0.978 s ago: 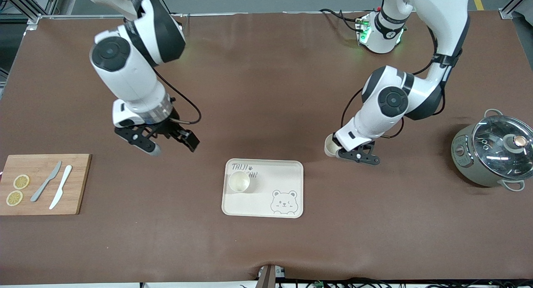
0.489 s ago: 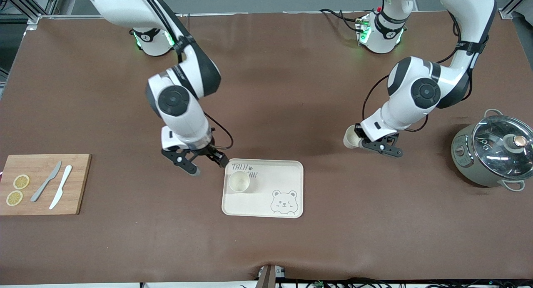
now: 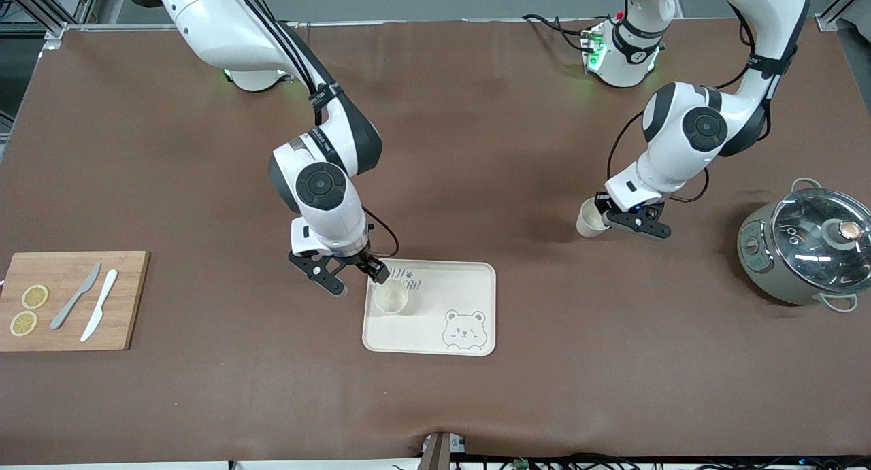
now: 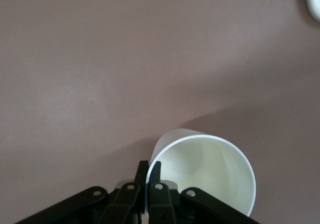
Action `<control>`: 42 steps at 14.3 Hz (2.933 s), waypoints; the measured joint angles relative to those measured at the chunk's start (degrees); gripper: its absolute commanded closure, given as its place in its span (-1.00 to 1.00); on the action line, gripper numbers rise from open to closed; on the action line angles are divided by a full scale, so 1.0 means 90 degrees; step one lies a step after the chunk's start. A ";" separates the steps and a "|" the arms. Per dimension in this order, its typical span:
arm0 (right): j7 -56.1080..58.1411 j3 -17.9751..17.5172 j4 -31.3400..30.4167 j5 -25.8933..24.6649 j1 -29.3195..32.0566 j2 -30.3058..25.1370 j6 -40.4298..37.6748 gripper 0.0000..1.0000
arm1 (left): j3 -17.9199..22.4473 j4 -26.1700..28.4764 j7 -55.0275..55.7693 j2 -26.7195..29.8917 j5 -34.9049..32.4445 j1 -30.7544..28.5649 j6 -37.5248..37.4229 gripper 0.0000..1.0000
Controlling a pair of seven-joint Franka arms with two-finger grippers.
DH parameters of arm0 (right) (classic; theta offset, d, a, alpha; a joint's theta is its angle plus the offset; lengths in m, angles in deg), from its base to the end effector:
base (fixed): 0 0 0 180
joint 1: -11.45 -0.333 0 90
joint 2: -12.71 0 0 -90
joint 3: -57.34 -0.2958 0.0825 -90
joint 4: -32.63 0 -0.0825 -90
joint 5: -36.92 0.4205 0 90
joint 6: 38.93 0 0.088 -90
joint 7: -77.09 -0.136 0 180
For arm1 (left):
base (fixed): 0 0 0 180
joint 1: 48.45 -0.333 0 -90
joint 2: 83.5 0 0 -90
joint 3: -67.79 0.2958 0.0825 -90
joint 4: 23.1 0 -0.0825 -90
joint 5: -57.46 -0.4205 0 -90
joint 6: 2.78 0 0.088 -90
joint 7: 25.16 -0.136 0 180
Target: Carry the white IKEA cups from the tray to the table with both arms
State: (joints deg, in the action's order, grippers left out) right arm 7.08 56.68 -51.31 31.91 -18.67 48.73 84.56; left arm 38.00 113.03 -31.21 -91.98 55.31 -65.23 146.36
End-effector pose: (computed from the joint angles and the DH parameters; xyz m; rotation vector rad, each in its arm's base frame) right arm 0.6414 0.3742 0.2551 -2.9743 0.9875 -0.1434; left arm 0.5217 -0.1282 0.2005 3.0313 -0.5447 0.1484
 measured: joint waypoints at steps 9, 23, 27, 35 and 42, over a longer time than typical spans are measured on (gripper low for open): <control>-0.0185 0.0066 0.0191 -0.0013 0.0012 0.0325 0.0233 -1.00 | -0.0009 0.0889 -0.0712 0.0603 0.0085 -0.0429 0.0369 1.00; -0.1136 0.0084 0.0476 -0.0195 -0.0116 0.0913 0.0531 -1.00 | 0.0000 0.1372 -0.3997 0.0884 0.2894 -0.0919 0.0371 1.00; -0.1469 0.0083 0.0491 -0.0359 -0.0234 0.1028 0.0711 -1.00 | 0.0015 0.1405 -0.4584 0.0857 0.2895 -0.1335 0.0378 1.00; -0.1703 0.0083 0.0540 -0.0608 -0.0300 0.1281 0.0874 -1.00 | 0.0020 0.1423 -0.4989 0.0513 0.2895 -0.1653 0.0865 1.00; -0.1703 0.0087 0.0591 -0.0613 -0.0301 0.1282 0.0882 0.35 | 0.0021 0.1425 -0.5150 0.0106 0.2895 -0.1733 0.1356 1.00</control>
State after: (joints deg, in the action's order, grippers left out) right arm -8.25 57.46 -45.99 26.40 -21.38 60.27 92.50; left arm 38.19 125.86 -77.56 -91.02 81.36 -80.83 158.56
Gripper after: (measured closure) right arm 0.396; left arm 0.965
